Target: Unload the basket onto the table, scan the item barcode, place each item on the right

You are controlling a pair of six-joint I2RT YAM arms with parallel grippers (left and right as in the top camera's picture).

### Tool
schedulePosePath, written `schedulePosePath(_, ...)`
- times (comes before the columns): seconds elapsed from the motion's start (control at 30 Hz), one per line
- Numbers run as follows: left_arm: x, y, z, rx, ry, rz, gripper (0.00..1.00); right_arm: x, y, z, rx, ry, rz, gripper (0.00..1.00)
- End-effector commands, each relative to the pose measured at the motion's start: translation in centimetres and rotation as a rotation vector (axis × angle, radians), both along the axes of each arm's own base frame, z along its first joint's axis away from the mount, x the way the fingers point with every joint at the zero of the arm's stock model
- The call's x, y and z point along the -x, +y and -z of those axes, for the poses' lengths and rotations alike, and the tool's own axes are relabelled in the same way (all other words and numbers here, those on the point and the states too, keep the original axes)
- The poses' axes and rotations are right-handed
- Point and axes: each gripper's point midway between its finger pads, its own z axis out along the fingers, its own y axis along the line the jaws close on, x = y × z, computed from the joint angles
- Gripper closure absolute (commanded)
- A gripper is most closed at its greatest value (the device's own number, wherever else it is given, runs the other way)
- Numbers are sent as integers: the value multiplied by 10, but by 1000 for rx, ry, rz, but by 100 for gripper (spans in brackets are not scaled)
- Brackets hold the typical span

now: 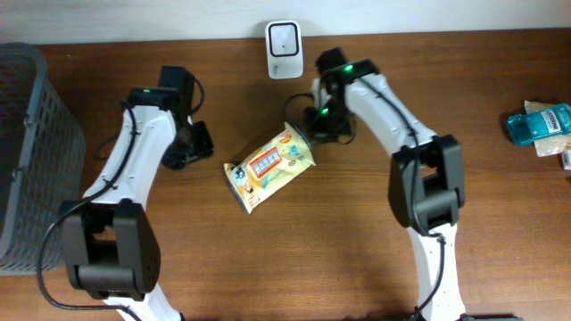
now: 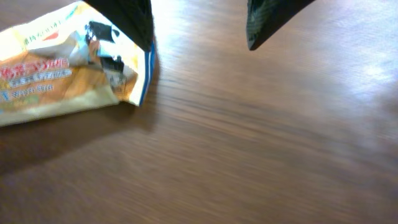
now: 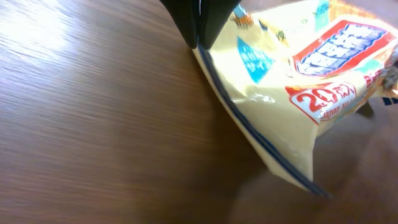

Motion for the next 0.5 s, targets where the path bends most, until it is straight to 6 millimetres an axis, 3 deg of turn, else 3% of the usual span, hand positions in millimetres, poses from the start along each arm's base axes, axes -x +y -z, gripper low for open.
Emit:
schedulePosePath(0.0, 10, -42, 17, 140, 25, 60, 62, -2, -21, -7, 19, 37, 85, 96)
schedulePosePath(0.13, 7, -94, 22, 291, -19, 152, 79, 8, -52, -2, 184, 82, 151, 96)
schedulePosePath(0.27, 11, -114, 24, 293, -28, 195, 85, 11, -55, -13, 190, 67, 123, 96)
schedulePosePath(0.33, 13, -117, 26, 257, -29, 192, 94, 11, -46, -33, 130, 21, 59, 96)
schedulePosePath(0.4, 11, -103, 31, 168, -36, 143, 96, 11, -31, -45, 32, -1, 4, 96)
schedulePosePath(0.47, 11, -91, 36, 106, -34, 82, 96, 13, -1, -59, -136, -30, -89, 96)
